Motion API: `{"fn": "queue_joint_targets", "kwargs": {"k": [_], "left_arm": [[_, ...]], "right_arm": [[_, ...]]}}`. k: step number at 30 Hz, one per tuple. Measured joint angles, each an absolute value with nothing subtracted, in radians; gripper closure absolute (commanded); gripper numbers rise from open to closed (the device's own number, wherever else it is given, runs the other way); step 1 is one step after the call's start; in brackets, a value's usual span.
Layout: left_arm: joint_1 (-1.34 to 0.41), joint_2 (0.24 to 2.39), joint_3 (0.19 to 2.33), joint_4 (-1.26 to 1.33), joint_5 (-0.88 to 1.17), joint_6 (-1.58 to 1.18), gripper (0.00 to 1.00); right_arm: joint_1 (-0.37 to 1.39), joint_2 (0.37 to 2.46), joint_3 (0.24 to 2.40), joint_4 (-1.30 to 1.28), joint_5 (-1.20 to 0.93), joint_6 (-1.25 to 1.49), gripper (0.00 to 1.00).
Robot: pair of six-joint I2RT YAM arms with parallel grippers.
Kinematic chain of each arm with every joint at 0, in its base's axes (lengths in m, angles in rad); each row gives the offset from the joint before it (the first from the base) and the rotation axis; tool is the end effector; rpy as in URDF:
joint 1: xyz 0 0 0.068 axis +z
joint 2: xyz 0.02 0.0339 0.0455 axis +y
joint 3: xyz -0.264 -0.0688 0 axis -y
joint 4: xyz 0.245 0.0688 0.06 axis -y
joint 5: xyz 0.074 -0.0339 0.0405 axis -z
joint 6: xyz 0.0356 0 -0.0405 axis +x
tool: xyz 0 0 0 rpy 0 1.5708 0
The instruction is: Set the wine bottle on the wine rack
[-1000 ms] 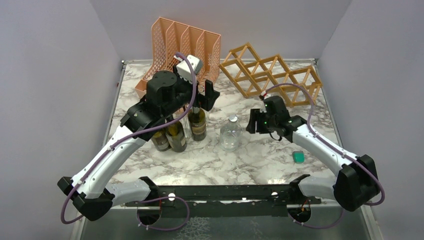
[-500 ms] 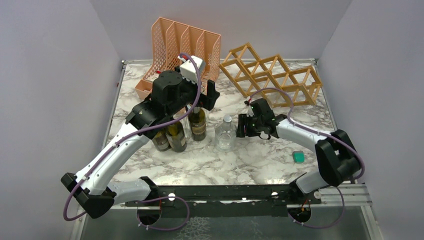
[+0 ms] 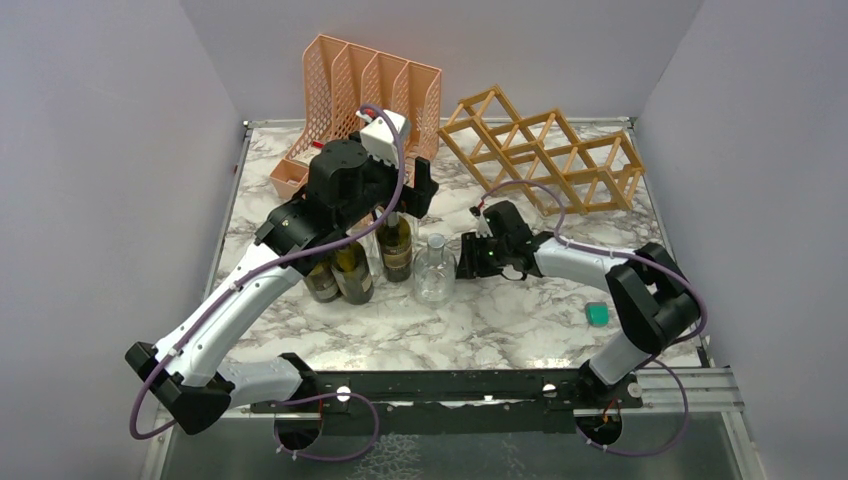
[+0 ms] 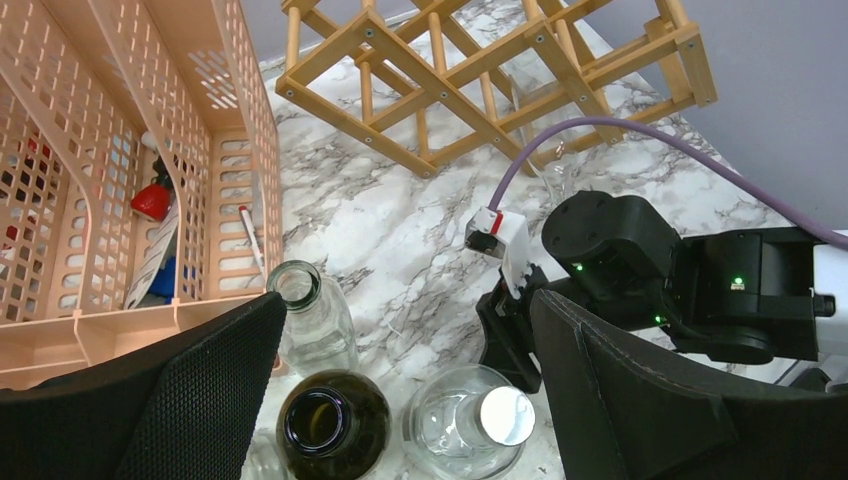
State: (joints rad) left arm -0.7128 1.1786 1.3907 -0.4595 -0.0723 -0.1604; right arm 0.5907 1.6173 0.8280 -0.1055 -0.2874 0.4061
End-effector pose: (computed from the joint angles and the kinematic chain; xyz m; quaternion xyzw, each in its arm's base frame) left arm 0.1924 -0.1629 0.4409 0.1936 0.7646 -0.2338 0.5685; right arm 0.2561 0.1839 0.1612 -0.1333 0.9253 0.2755 0.2237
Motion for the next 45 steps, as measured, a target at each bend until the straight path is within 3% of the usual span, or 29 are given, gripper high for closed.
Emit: {"fn": "queue_joint_targets", "kwargs": {"k": [5, 27, 37, 45], "left_arm": [[-0.708, 1.187, 1.39, -0.459, -0.084, -0.164, 0.01], [-0.695, 1.236, 1.366, -0.479, -0.186, -0.155, 0.03], [-0.693, 1.201, 1.343, -0.566, -0.212, -0.144, 0.25], [-0.693, 1.204, 1.295, -0.632, -0.172, -0.146, 0.62]], "right_arm": [[0.595, 1.668, 0.88, -0.09, -0.253, 0.44, 0.63], [0.742, 1.711, 0.813, 0.073, -0.357, 0.498, 0.6], [0.793, 1.632, 0.743, 0.073, -0.292, 0.571, 0.51], [0.793, 1.491, 0.741, -0.049, -0.064, 0.675, 0.51]]}}
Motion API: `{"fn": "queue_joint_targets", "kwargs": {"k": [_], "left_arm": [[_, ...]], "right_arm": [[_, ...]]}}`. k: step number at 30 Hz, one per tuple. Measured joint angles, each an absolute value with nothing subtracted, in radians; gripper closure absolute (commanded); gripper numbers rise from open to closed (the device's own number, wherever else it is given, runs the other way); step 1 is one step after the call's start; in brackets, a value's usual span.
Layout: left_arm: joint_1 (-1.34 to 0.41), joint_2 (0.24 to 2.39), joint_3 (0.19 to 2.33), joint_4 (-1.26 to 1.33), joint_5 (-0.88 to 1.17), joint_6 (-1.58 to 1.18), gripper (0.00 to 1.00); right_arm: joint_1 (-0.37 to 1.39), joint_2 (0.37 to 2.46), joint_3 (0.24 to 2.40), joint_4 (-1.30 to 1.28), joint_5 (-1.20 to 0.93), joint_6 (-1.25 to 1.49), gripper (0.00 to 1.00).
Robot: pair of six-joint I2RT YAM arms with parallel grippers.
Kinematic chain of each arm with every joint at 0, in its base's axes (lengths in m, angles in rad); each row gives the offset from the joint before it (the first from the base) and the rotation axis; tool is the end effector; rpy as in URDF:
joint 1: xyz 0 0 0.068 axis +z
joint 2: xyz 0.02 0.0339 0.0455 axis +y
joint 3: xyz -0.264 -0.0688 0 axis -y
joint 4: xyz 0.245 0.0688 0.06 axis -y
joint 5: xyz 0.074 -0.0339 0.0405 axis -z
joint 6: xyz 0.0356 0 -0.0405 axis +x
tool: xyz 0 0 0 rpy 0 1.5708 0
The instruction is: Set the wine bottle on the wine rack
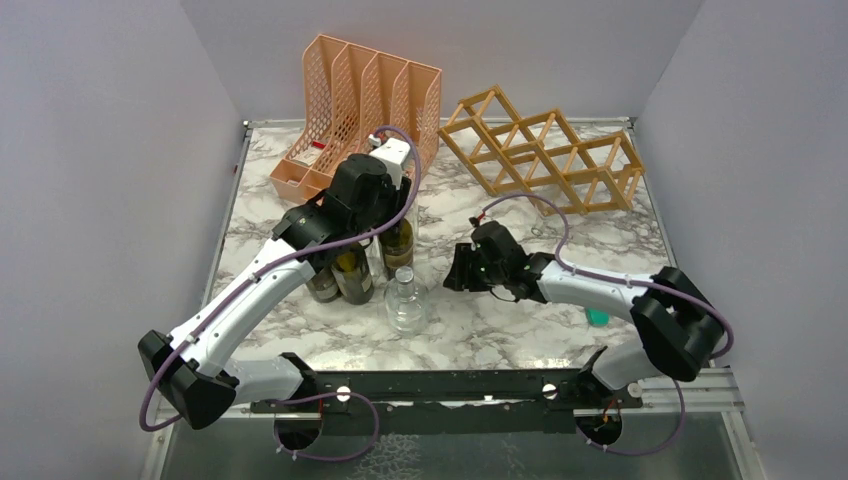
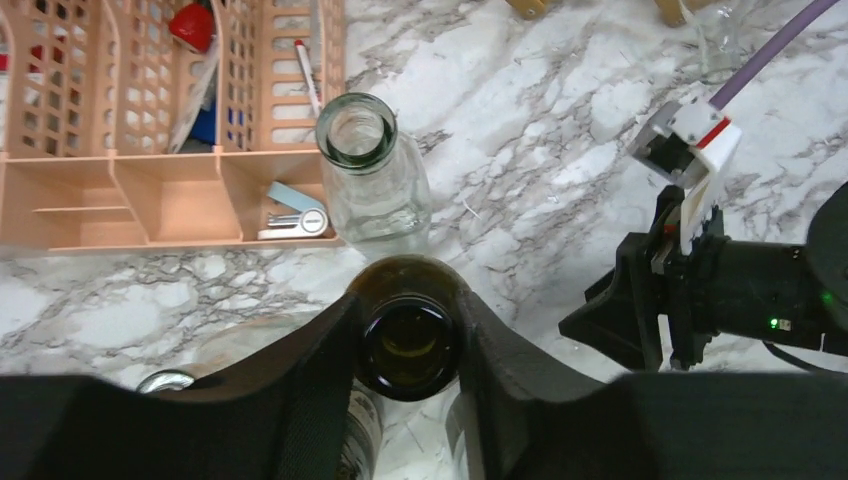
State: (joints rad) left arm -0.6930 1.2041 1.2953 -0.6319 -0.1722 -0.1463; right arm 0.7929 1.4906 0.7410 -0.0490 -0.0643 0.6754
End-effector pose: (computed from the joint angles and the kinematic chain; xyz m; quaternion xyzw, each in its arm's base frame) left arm 0.2019 -0.1597 0.3859 0.1933 0.8463 -0.1316 0.4787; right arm 0.2057 0.2121 0.1752 -0.0665 0.9236 0.2743 0.2595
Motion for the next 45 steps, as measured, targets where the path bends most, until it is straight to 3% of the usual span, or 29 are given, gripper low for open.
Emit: {"fn": "queue_joint_targets", "kwargs": {"k": [4, 6, 21, 31, 45], "left_arm": [[-0.692, 1.223, 1.296, -0.635, -0.165, -0.139, 0.87], [-0.69, 1.223, 1.299, -0.639, -0.15, -0.133, 0.91], [-0.812, 1.334, 1.397, -0.636, 0.031, -0.107, 0.92], [-0.884, 1.379, 1.377, -0.482, 0.012, -0.097, 0.91], [-1.02, 1.363, 1.258, -0.261, -0.119, 0.074, 1.0]], "right_arm": [[0.793, 1.403, 0.741, -0.101, 0.01, 0.701, 0.51], [0.793, 1.369, 0.741, -0.127, 0.038, 0.708, 0.51], [0.793, 1.184, 0.818, -0.422, 0.256, 0.792, 0.4], [0.793, 1.052, 0.861, -0.579, 0.334, 0.874, 0.37], [0.793, 0.963, 0.934, -0.693, 0.339, 0.97, 0.36]]}}
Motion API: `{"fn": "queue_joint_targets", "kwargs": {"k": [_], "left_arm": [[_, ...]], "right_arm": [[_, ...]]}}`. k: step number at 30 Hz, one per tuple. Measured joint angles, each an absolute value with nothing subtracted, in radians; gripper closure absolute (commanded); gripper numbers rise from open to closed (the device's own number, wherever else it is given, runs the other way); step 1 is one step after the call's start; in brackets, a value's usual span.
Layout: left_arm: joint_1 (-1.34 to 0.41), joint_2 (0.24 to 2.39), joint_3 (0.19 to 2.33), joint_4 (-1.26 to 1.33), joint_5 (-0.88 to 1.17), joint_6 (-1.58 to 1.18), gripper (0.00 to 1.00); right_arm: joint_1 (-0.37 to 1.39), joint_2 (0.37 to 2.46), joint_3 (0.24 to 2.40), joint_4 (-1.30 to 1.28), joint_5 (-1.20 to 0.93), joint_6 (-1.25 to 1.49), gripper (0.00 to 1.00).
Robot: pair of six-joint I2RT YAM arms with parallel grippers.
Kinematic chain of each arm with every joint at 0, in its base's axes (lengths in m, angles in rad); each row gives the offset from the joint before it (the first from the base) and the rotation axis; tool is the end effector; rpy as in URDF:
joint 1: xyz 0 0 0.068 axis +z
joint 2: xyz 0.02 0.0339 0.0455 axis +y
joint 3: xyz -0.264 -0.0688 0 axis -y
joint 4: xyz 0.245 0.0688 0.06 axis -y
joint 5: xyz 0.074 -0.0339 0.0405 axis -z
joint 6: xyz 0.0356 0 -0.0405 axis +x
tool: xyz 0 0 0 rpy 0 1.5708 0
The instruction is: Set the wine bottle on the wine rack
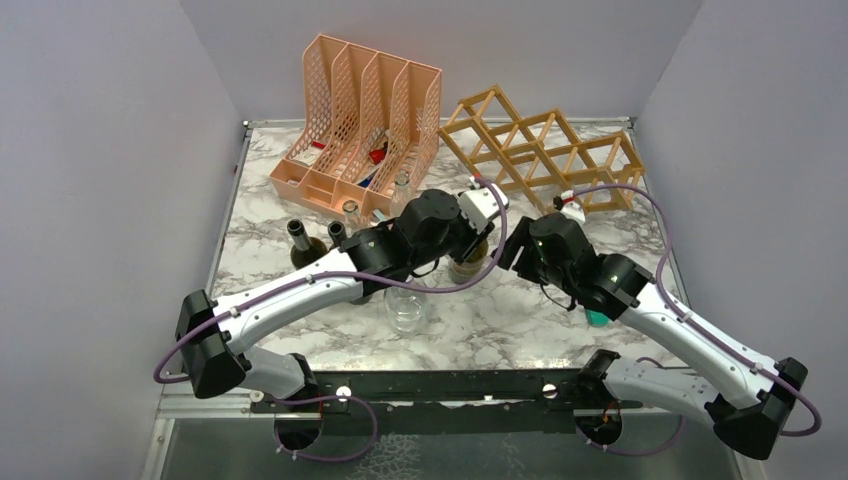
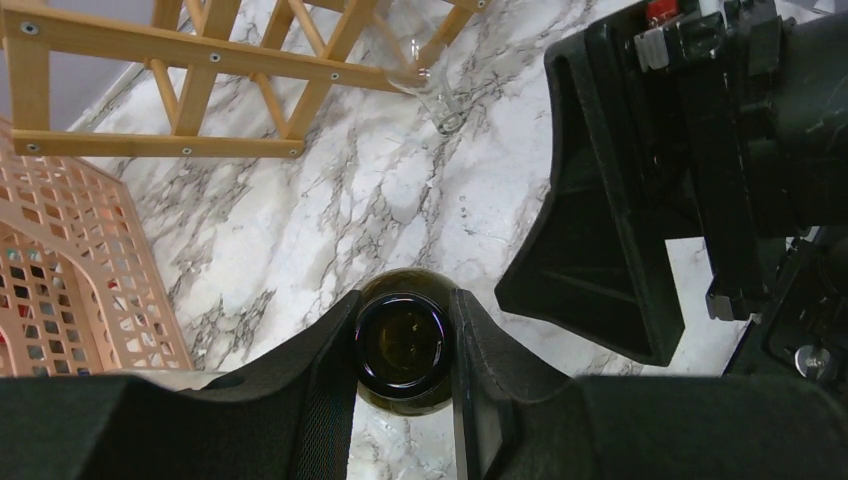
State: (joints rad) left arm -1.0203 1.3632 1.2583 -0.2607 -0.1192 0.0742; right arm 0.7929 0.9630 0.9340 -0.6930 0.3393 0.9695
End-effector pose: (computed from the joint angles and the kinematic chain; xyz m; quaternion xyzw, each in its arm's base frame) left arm 0.1698 -0.2685 0.3668 0.3991 0.7199 -0.2141 0.5260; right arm 0.1464 0.1317 0.3120 0.1485 0.8886 0.2152 0.3769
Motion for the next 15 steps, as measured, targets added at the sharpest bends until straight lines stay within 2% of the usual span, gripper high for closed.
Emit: {"fn": "queue_joint_targets", "kwargs": {"k": [8, 11, 15], "left_arm": [[-1.038, 1.345, 1.219, -0.21, -0.123, 0.115, 1.0], [-1.043, 1.317, 1.175, -0.171, -0.125, 0.138, 1.0], [-1.068, 1.253, 1.068, -0.071, -0.12, 0.204, 1.0]], "right_arm": [[0.793, 0.935, 0.934, -0.69, 0.319, 0.984, 0.34], [0.793, 0.942, 0.934, -0.7, 0.303, 1.015, 0.29], [0.791, 0.968, 0.944, -0.72, 0.269, 1.074, 0.29]]}}
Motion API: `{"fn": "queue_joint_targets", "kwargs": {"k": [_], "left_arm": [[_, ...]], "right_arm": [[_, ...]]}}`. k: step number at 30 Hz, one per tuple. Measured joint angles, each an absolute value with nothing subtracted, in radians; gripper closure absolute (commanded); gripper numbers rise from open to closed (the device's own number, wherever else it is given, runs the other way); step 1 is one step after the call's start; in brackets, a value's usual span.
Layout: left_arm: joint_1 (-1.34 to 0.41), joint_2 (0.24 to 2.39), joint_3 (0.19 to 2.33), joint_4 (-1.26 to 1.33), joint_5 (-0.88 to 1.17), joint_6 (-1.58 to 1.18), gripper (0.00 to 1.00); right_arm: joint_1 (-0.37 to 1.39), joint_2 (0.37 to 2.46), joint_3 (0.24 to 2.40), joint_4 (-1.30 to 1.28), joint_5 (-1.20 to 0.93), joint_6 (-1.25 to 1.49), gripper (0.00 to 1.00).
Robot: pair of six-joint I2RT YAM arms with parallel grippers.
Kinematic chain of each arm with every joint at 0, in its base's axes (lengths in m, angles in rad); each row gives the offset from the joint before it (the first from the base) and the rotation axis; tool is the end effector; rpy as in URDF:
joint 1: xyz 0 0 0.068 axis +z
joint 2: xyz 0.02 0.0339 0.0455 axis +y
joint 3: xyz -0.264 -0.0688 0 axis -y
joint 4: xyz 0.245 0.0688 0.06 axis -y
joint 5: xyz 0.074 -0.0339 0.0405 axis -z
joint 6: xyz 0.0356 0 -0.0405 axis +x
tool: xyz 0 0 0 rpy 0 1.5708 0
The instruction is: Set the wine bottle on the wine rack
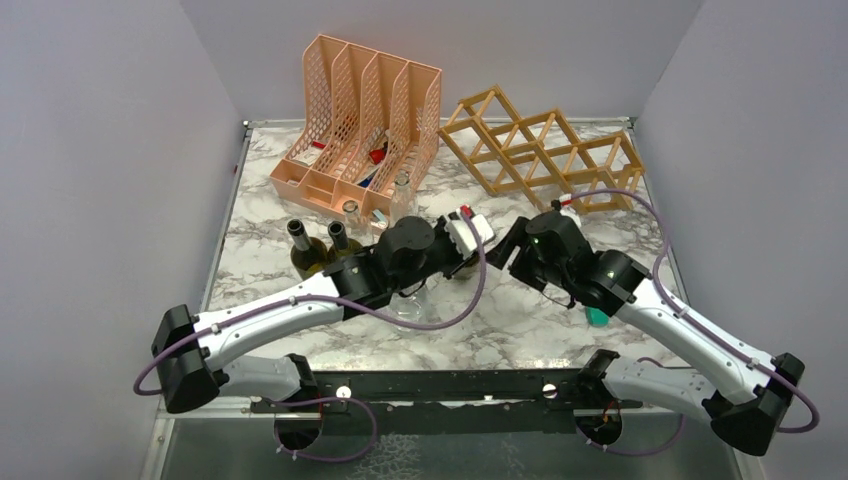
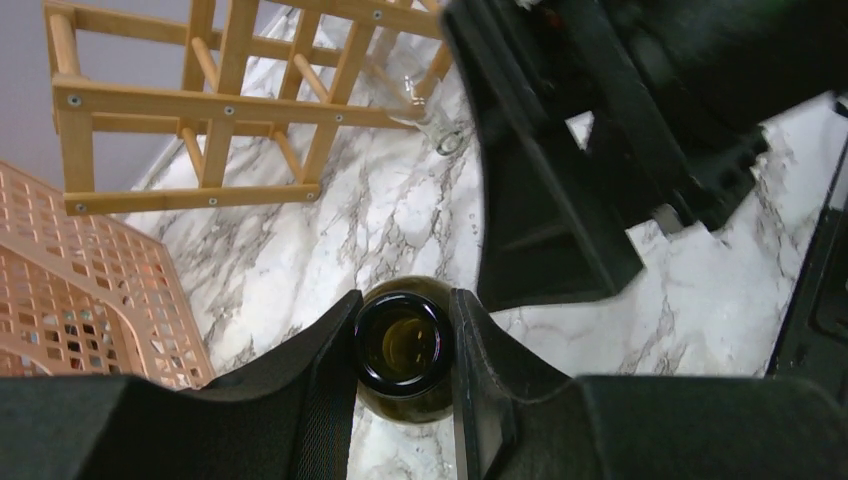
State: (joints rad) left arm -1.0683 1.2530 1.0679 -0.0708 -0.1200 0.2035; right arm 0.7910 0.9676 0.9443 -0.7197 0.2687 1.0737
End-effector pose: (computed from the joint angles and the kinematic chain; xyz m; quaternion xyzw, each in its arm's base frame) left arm 0.1459 -0.2566 0.3505 0.4398 0.6575 -0.2125 0.5737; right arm 0.1448 0.1330 0.3119 0.1812 0.8907 0.2470 0.3360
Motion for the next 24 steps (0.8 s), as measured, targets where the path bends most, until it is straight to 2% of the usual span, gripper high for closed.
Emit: {"fn": "queue_joint_targets", "kwargs": {"k": [8, 24], "left_arm": [[-1.108, 1.094, 0.846, 0.096, -0.057, 0.408, 1.0], [-1.117, 1.018, 0.805, 0.159, 0.15, 0.872, 1.0]], "right_arm": [[0.733, 1.065, 1.088, -0.773, 0.188, 1.216, 0.28], [0.714, 1.123, 1.175, -0.698, 0.027, 1.38, 0.29]]}}
